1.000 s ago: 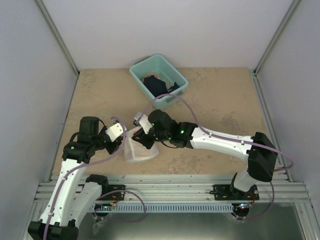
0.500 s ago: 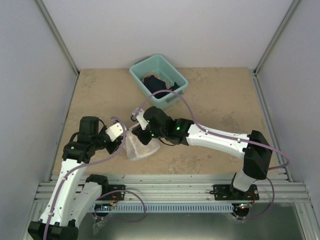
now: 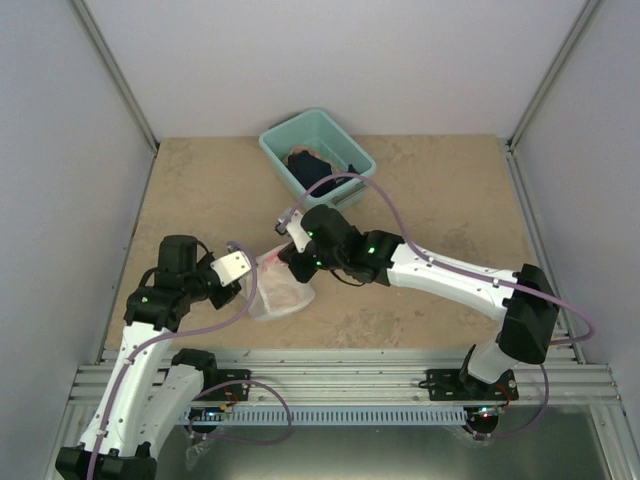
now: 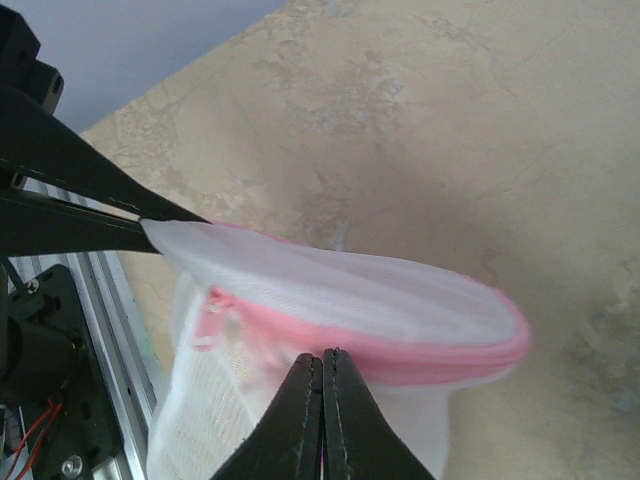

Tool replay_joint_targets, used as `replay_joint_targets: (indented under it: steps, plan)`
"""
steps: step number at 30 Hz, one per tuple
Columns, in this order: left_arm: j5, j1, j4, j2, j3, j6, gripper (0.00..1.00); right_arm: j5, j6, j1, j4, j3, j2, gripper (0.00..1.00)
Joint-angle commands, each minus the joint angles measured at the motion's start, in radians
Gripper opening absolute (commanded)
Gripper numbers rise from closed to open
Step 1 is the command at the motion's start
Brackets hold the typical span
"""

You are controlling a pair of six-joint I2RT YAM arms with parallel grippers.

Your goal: Unzip the laundry bag and remove the bra

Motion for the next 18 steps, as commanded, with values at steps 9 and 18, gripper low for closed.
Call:
replay_joint_targets:
  steps: [9,18]
  plan:
    - [0.069,-0.007,0.043,-0.002,0.020,-0.089,0.00,-0.155,-0.082,0.019,0.078,-0.080,-0.091,0.02]
    - [0.116,-0.010,0.043,0.004,0.027,-0.209,0.00,0.160,0.018,0.169,0.253,-0.158,-0.093,0.15]
